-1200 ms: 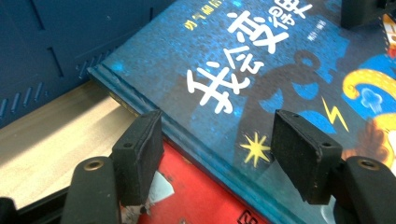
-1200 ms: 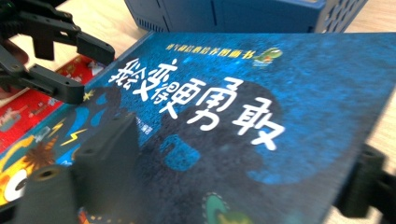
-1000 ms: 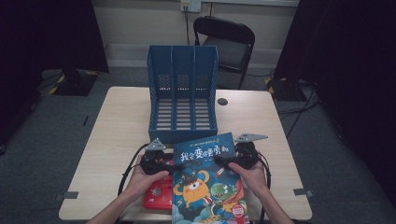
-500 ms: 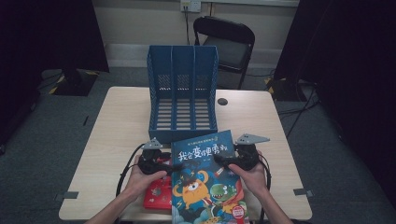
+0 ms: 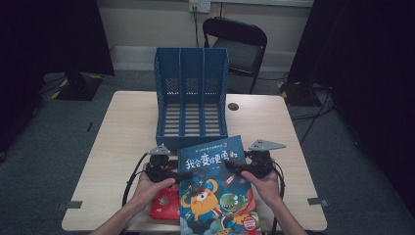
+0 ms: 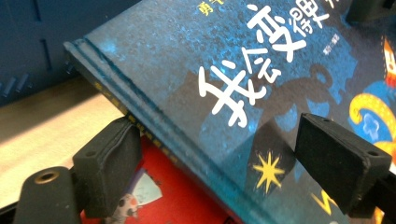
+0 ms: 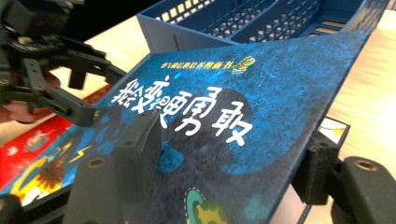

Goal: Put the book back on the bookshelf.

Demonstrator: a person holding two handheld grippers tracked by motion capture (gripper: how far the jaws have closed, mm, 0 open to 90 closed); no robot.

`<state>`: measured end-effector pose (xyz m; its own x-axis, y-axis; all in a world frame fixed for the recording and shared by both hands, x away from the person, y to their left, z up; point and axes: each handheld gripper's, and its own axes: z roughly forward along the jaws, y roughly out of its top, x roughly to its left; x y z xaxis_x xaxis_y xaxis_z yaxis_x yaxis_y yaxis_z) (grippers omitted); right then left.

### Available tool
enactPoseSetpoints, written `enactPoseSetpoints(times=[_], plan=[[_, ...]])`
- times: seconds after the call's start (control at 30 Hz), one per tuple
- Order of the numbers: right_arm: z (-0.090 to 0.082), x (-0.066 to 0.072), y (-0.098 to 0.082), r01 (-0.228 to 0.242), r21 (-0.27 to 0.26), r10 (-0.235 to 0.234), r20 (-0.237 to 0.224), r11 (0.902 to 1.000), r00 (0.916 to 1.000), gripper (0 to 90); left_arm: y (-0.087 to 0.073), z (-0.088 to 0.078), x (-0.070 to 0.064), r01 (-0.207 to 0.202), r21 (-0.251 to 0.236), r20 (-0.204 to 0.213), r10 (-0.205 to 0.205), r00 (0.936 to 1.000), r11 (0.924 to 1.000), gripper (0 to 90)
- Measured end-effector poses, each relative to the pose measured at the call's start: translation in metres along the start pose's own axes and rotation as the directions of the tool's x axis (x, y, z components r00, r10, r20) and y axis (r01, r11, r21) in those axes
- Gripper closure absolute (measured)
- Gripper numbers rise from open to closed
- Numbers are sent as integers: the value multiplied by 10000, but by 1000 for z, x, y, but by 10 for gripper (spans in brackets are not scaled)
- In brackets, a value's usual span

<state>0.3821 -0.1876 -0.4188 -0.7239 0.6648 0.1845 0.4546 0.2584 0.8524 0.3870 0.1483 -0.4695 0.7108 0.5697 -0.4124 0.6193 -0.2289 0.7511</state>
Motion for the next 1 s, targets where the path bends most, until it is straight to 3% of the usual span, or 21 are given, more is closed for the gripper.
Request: enactPoseSetpoints(times=[0.13, 0.27, 0.43, 0.57, 0.7, 0.83, 1.0], plan=[[-1, 3, 2, 133, 98, -134, 72, 9999, 9999, 353, 1, -1, -1, -33, 54, 25, 33, 10000, 10000, 148], [-3, 6, 4, 198, -34, -198, -3, 9998, 9998, 378, 2, -3, -1, 318, -115, 422, -313, 9986, 9994, 164], [-4, 8, 9, 274, 163, -275, 68, 9995, 9996, 379, 2, -4, 1, 357, -104, 453, -352, 9984, 9993, 175], [-2, 7, 9, 60, 307, -63, 83, 9995, 9999, 377, 4, -8, 0, 381, -248, 454, -369, 9983, 9990, 220], [3, 3, 10, -459, 627, 458, 25, 9970, 9989, 368, 7, -11, -2, 337, -448, 536, -313, 9981, 9984, 273], [3, 6, 15, -378, 551, 369, 161, 9978, 9992, 365, 10, -17, -1, 530, -660, 519, -497, 9974, 9964, 301], [3, 10, 21, -303, 276, 296, 260, 9992, 9992, 363, 16, -26, 0, 478, -929, 452, -437, 9980, 9945, 343]])
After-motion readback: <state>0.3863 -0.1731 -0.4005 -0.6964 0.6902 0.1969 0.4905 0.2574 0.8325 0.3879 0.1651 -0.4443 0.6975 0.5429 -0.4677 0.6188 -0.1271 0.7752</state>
